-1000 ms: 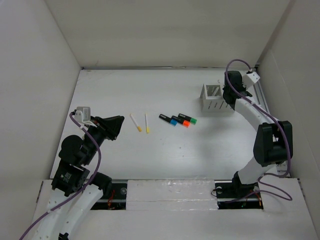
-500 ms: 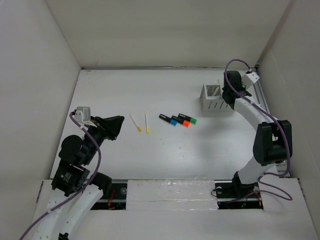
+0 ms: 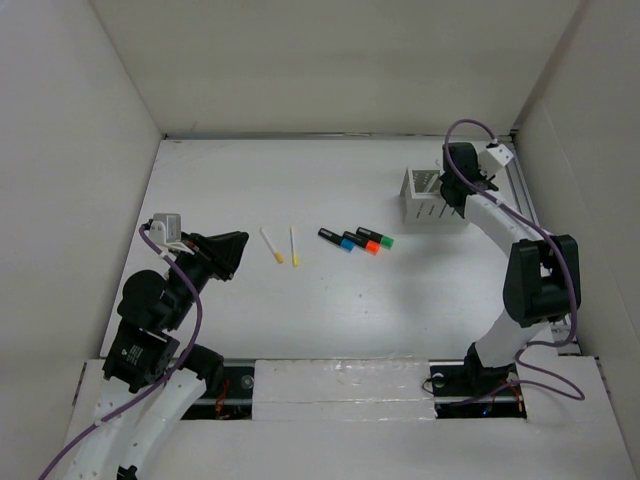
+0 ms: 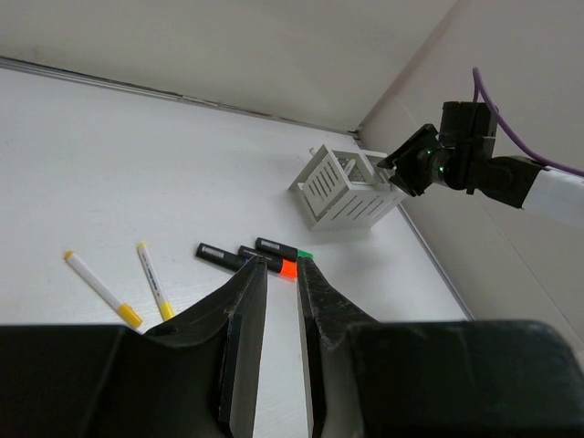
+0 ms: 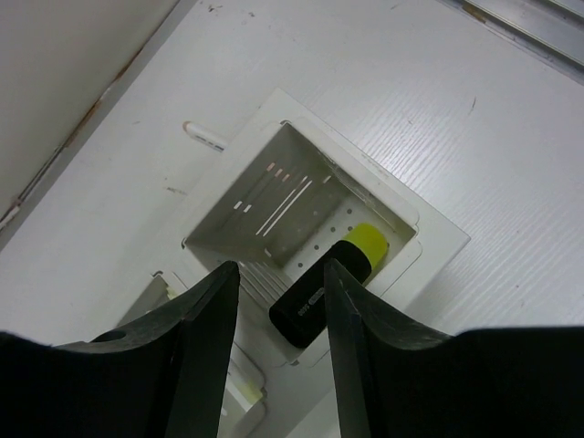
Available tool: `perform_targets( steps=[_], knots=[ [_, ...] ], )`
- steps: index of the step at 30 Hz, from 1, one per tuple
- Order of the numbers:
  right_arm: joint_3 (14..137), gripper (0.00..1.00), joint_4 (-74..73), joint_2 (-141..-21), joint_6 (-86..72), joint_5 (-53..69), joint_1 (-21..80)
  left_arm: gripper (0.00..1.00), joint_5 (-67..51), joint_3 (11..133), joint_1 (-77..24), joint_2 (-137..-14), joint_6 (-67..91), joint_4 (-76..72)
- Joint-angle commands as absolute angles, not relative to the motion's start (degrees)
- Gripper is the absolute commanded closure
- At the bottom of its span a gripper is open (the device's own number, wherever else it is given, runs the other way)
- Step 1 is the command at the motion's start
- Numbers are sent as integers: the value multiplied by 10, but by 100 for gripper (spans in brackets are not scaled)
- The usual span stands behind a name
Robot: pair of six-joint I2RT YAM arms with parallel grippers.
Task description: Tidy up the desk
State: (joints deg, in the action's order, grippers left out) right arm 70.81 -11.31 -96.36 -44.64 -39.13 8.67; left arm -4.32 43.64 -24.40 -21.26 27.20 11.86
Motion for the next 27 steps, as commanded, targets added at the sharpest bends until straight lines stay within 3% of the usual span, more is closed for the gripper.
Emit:
perform_targets(
  steps=[1,7,11,14,20,22,23,25,27],
  knots=[
    [736,52,-115,-954,-450,-404,97,83,-49,447,-247,-216,265,93],
    [713,55,-97,-865,-442,-360,128,83,-48,446,-247,-218,265,92],
    [645,85,-27,-783,-416,-221,176,83,-49,447,-247,-216,265,92],
    [614,100,-6,-767,-399,-122,208,83,-49,446,-247,-217,265,91],
    [621,97,-27,-853,-332,-93,329,83,-49,446,-247,-215,265,93],
    [630,88,-30,-883,-310,-91,359,83,-48,446,-247,-215,265,93],
    [638,76,-36,-898,-301,-84,369,83,-48,446,-247,-215,265,94],
    [666,63,-56,-942,-277,-73,395,83,-48,446,-247,-215,265,92],
    [684,56,-62,-979,-262,-73,409,83,-48,446,-247,-216,265,93]
  ],
)
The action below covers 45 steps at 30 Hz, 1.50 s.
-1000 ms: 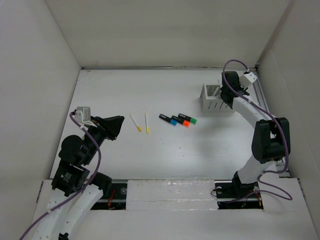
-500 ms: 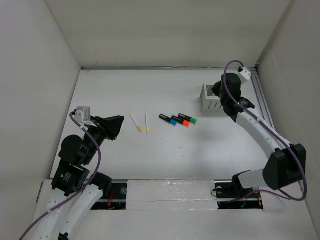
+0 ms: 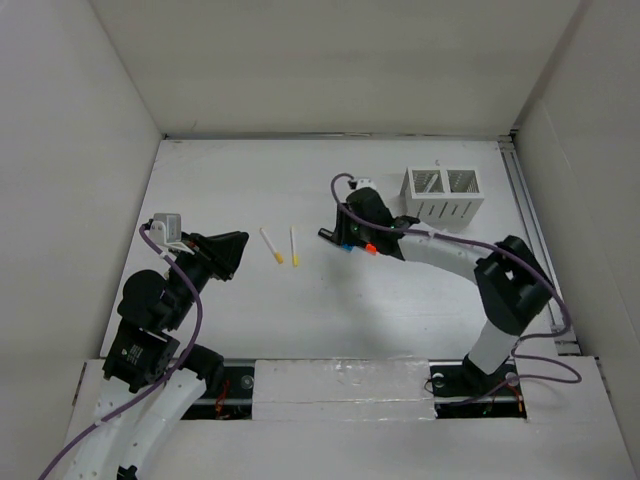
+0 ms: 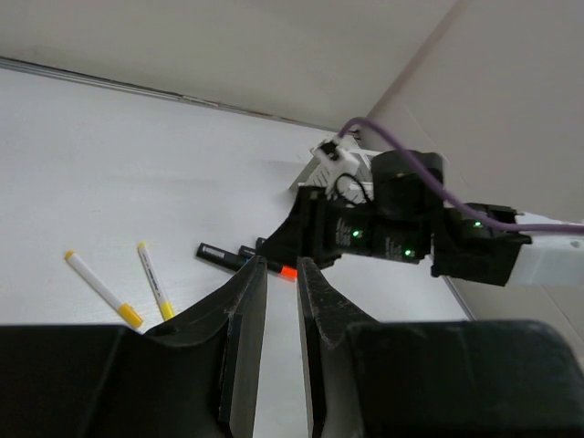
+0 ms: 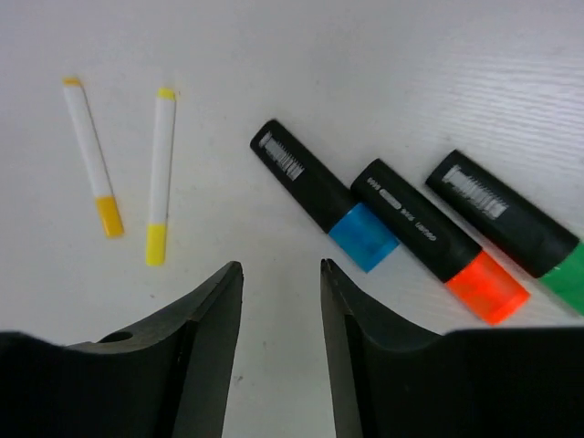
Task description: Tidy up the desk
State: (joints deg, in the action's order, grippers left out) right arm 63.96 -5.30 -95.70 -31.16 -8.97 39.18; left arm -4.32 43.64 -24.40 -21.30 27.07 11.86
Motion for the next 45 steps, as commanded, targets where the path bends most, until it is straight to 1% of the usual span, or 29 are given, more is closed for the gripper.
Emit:
perform_targets(
  steps=[1,2,4,6,7,13,18,27,31,33,39,40,45],
  knots=[
    [703,54,-71,-991,-249,-75,416,83,-48,446,-247,-215,265,94],
    [713,49,-76,-1003,-243,-76,426,83,-48,446,-247,-215,265,93],
    [745,41,-93,-1038,-224,-88,433,83,-48,446,-247,-214,265,93],
    [772,39,-112,-1064,-214,-98,439,83,-48,446,-247,-215,265,94],
    [825,36,-153,-1112,-197,-131,444,83,-47,446,-247,-214,265,95],
    [891,35,-203,-1173,-178,-174,444,83,-47,446,-247,-214,265,94],
    [949,36,-244,-1229,-164,-180,449,83,-47,446,-247,-214,265,94],
    [983,40,-256,-1262,-150,-203,454,83,-47,446,-247,-214,265,95],
    [991,45,-260,-1273,-143,-207,454,83,-47,447,-247,-213,265,94],
    [996,50,-263,-1278,-144,-207,454,83,-47,446,-247,-214,265,94],
    [1003,53,-262,-1285,-142,-201,454,83,-47,446,-247,-215,265,95],
    [1005,59,-262,-1286,-141,-196,454,83,-47,446,-247,-214,265,94],
    [1008,68,-263,-1285,-148,-199,449,83,-47,446,-247,-215,265,94]
  ],
)
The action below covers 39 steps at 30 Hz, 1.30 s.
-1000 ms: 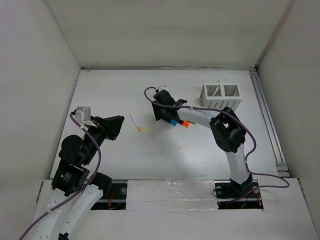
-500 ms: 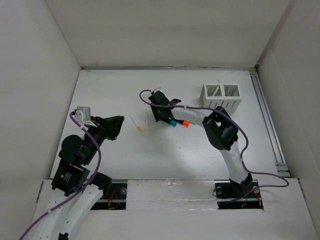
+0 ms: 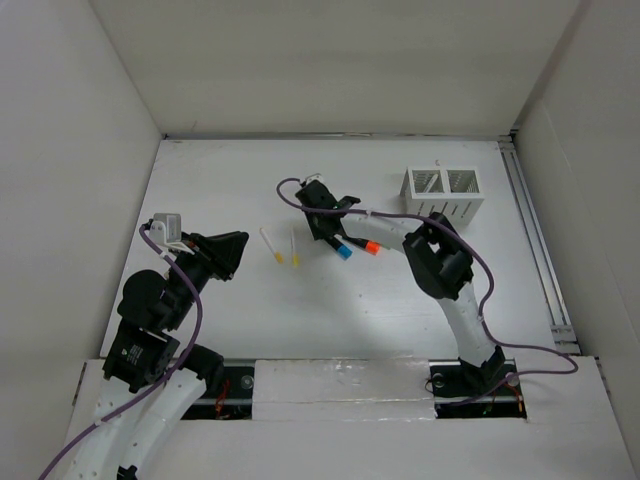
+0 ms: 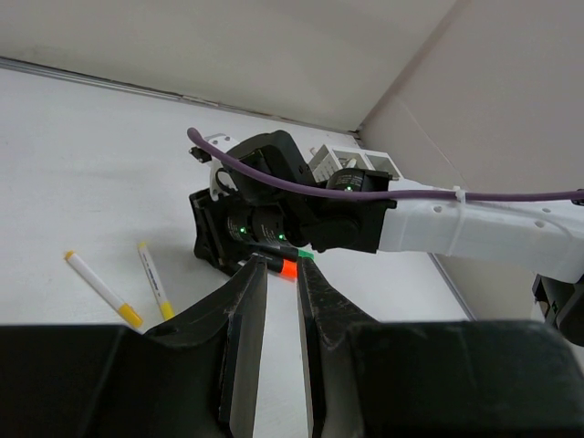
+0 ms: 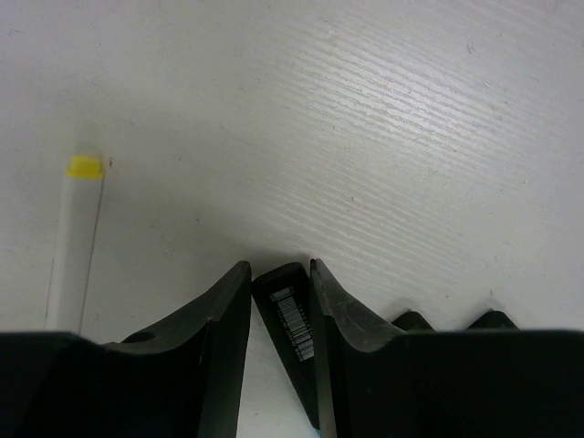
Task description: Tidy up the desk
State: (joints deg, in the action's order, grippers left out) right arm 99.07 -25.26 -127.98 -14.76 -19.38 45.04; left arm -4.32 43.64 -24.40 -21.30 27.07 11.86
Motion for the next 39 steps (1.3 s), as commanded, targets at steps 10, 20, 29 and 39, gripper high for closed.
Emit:
perform_targets(
  steps=[10,20,29,39],
  knots=[
    [975,80,-229,-1176,-211,-178,404,83,-48,447,-247,-216,265,93],
    [865,80,-157,-1051,-267,-99,335,83,-50,447,-247,-217,265,91],
    [902,47,-216,-1136,-258,-131,370,83,-50,446,-247,-215,265,92],
    [950,45,-231,-1218,-254,-161,395,83,-48,446,-247,-214,265,93]
  ],
)
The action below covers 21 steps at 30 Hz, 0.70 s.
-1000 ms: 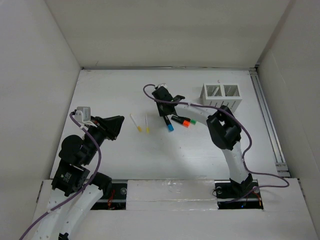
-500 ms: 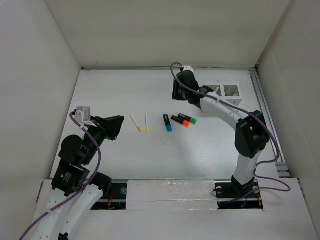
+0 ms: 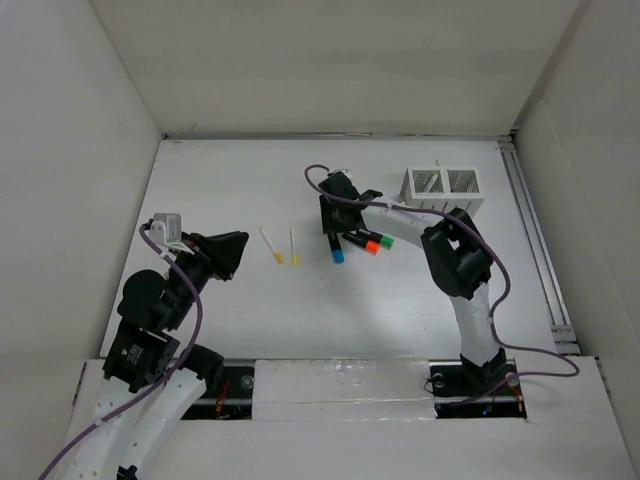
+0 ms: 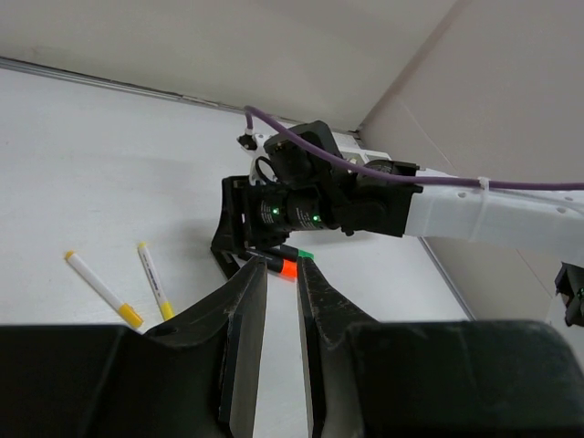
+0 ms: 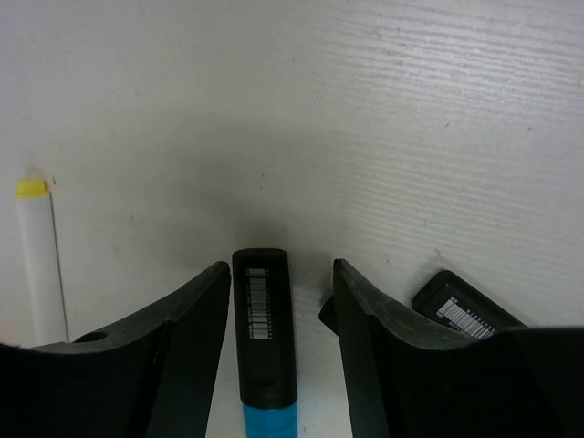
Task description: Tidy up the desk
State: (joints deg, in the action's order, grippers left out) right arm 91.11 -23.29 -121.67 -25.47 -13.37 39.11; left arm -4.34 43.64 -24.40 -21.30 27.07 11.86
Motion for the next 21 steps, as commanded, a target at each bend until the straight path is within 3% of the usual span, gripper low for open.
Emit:
perform_targets(
  steps=[1,8,21],
  knots=[
    [951,46,-233,-1222,-253,-162,400,83,-48,446,-247,-214,265,94],
    [955,57,-234,-1252,-254,-178,405,83,-48,446,-247,-211,265,94],
    [957,53,-260,-1245,-276,-194,410,83,-47,446,-247,-210,265,94]
  ],
)
